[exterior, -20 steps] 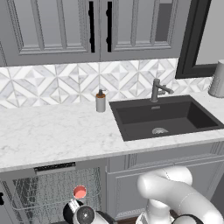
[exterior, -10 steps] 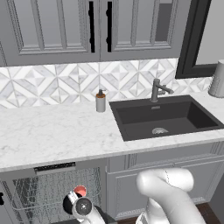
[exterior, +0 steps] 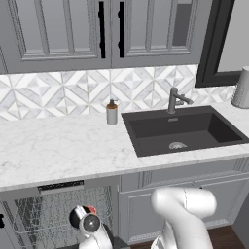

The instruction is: Pick up the cup and bowl from the counter, place them in the dishwasher, and close the dishwasher door.

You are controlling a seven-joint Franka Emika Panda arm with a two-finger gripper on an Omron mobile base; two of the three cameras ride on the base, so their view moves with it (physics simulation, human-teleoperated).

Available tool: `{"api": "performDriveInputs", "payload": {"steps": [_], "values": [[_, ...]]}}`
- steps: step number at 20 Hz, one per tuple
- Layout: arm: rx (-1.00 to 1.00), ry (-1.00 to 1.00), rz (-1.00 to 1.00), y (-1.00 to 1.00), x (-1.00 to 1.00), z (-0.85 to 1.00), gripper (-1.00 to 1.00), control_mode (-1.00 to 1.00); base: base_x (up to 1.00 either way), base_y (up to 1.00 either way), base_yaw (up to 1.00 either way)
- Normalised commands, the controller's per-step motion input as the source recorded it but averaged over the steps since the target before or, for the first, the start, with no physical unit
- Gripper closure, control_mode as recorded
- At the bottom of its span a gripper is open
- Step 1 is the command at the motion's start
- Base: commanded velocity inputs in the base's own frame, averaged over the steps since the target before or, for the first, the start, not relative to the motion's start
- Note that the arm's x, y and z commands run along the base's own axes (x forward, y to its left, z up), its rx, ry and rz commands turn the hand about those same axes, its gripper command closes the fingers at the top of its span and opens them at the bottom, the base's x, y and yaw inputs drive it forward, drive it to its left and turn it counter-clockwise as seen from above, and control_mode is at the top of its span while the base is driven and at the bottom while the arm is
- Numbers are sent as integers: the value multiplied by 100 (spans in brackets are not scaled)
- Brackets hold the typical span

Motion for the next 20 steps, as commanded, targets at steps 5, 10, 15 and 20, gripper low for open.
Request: {"api": "performDriveInputs", "payload": {"steps": [5, 10, 15, 20], "values": [[0, -2, 0, 28, 53, -22, 100, -100, 0, 0, 0], [0, 0, 0, 15, 43, 0, 100, -100, 0, 0, 0], [0, 0, 0, 25, 52, -24, 100, -100, 0, 0, 0], [-1, 0, 0, 33, 21, -43, -100, -100, 0, 0, 0]]}}
